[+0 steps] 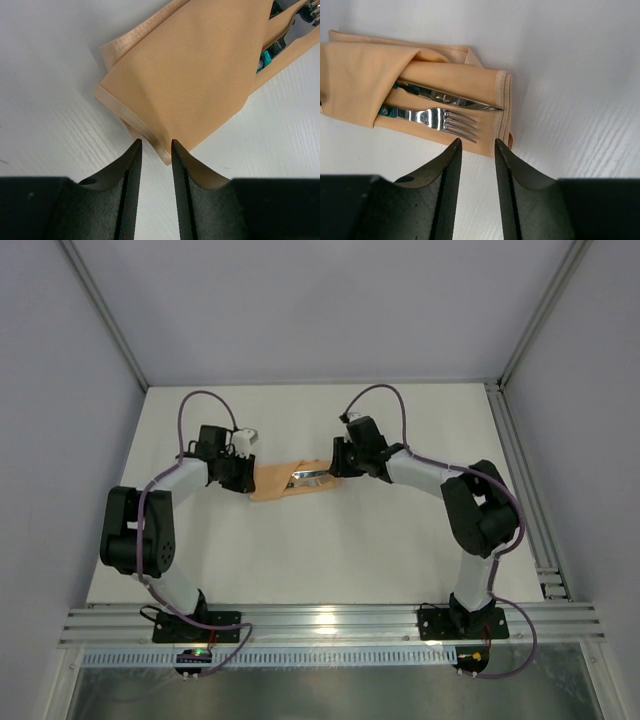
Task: Fold the napkin into a case and place the utensils inside
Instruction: Stuff the fork into the folded napkin, then reset both arms
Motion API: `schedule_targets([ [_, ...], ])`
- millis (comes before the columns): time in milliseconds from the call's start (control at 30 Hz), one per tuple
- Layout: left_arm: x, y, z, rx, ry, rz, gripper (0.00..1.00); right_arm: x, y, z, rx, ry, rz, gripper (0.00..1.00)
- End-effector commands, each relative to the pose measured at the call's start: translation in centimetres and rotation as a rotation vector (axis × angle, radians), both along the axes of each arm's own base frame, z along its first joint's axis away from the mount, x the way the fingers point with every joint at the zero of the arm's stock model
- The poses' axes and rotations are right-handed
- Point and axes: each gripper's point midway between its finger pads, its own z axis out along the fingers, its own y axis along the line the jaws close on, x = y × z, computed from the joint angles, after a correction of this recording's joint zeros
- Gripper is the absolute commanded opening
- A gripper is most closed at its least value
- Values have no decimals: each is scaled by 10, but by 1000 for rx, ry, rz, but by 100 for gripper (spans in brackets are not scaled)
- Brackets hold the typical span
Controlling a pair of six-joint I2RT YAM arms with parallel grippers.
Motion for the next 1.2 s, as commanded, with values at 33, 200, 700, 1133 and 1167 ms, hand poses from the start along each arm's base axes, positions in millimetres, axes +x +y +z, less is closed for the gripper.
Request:
schedule_targets([
  [33, 17, 8, 35, 21, -106, 15, 35, 17, -16, 47, -69, -127, -23, 38],
  [200, 21, 21, 61, 29, -163, 45, 42, 22, -59, 65, -74, -174, -121, 67],
  [700, -96, 134, 96, 222, -109, 192, 56, -39, -156, 58, -136, -140, -224, 84],
  [1133, -209, 187, 38, 462, 28, 393, 74, -94, -234, 66, -269, -116, -587, 88],
  [1167, -208, 188, 40, 466, 10, 402, 76, -100, -238, 63, -279, -98, -609, 89],
])
